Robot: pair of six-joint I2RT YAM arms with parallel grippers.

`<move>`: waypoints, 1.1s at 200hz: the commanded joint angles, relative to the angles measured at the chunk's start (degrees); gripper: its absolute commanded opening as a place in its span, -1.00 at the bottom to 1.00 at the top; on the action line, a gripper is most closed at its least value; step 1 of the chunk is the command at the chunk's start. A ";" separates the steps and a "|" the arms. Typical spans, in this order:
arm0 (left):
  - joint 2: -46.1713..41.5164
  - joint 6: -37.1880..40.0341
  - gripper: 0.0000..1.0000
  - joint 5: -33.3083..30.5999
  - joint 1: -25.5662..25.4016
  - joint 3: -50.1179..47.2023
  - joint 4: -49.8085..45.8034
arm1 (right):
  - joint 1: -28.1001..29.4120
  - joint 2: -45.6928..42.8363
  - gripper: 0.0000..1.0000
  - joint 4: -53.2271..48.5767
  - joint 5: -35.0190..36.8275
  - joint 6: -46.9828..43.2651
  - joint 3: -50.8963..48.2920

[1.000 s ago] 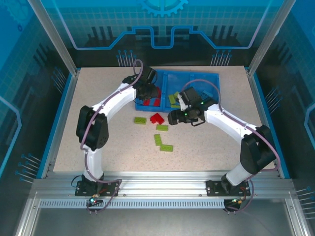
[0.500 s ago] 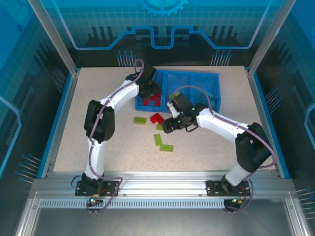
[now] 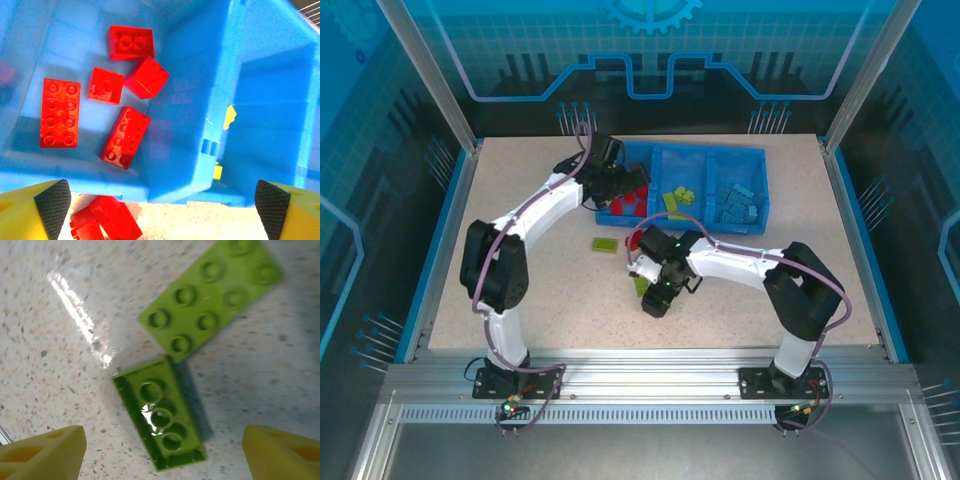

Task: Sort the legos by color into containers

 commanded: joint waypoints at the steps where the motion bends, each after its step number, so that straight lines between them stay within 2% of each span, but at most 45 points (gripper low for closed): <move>1: -4.85 -0.75 0.98 1.87 2.24 -5.60 1.74 | 1.64 0.98 0.65 -2.42 -0.11 -4.72 1.12; 43: -13.06 -2.38 0.97 1.54 4.95 -17.47 4.59 | 3.18 5.39 0.61 -2.80 4.50 -5.17 2.63; 69: -17.20 -2.54 0.97 1.05 6.21 -22.82 4.74 | 4.41 8.48 0.51 -4.41 6.92 -6.47 4.13; 84: -19.62 -2.62 0.97 0.50 7.09 -25.63 4.59 | 4.80 9.75 0.35 -5.02 9.06 -6.40 4.41; 119: -24.31 -2.59 0.97 -0.42 8.83 -31.40 4.04 | 4.62 7.89 -0.19 -4.80 9.57 -5.28 3.63; 142: -26.02 -1.93 0.97 -0.81 8.89 -34.12 3.00 | 3.46 2.99 -0.30 -3.78 5.13 -4.51 3.88; 162: -26.97 -1.58 0.97 -1.55 8.84 -36.33 1.95 | 0.57 -2.45 -0.31 -1.11 -0.36 -3.45 4.18; 198: -29.07 -1.92 0.97 -2.31 7.87 -39.90 1.24 | -9.25 -7.81 -0.32 1.90 -12.61 -1.02 7.36; 220: -29.64 -2.06 0.97 -3.98 5.32 -40.77 0.48 | -15.21 -6.83 -0.35 2.73 -13.26 2.90 11.15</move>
